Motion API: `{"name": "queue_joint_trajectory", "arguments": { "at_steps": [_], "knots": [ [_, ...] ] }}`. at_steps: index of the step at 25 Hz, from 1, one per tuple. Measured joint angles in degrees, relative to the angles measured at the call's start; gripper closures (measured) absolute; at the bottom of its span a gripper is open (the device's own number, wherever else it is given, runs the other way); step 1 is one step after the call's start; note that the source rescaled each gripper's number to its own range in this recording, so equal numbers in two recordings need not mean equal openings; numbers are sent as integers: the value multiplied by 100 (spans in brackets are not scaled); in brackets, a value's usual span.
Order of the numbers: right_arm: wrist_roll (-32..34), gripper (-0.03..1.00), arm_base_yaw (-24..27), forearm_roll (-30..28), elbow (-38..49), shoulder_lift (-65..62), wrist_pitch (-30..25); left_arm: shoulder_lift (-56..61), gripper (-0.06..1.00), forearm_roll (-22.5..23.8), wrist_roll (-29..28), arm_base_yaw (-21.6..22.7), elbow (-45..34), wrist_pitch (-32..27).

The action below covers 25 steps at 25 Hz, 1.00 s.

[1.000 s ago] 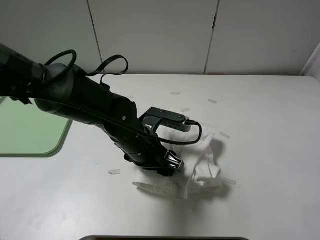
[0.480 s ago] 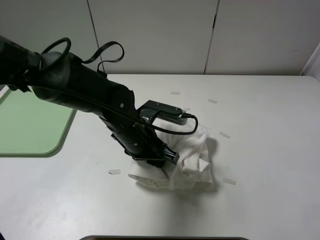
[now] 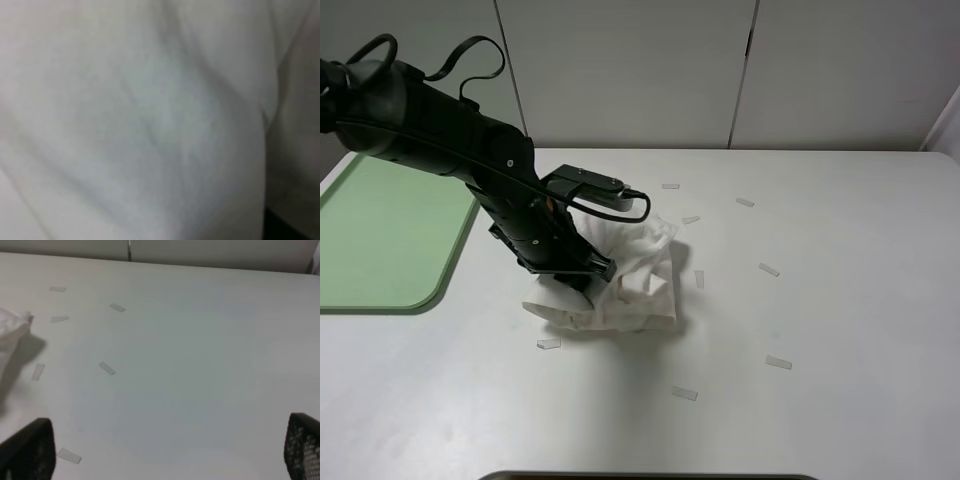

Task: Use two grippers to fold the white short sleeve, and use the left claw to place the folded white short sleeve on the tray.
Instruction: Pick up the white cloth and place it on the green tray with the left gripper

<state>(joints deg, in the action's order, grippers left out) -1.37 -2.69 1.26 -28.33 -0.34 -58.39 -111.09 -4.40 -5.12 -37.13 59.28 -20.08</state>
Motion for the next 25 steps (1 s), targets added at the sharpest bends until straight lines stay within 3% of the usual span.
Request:
{"name": "queue_joint_trajectory", "arguments": {
  "at_steps": [6,12,15,25],
  "knots": [
    [0,-3,0,0,0,0,0,0,60,604,0,584,0,-347],
    [0,-3,0,0,0,0,0,0,60,820,67,1403,179,-766],
    [0,-3,0,0,0,0,0,0,60,882,468,1917,476,-1096],
    [0,-3,0,0,0,0,0,0,60,900,1445,2808,1072,-1353]
  ]
}}
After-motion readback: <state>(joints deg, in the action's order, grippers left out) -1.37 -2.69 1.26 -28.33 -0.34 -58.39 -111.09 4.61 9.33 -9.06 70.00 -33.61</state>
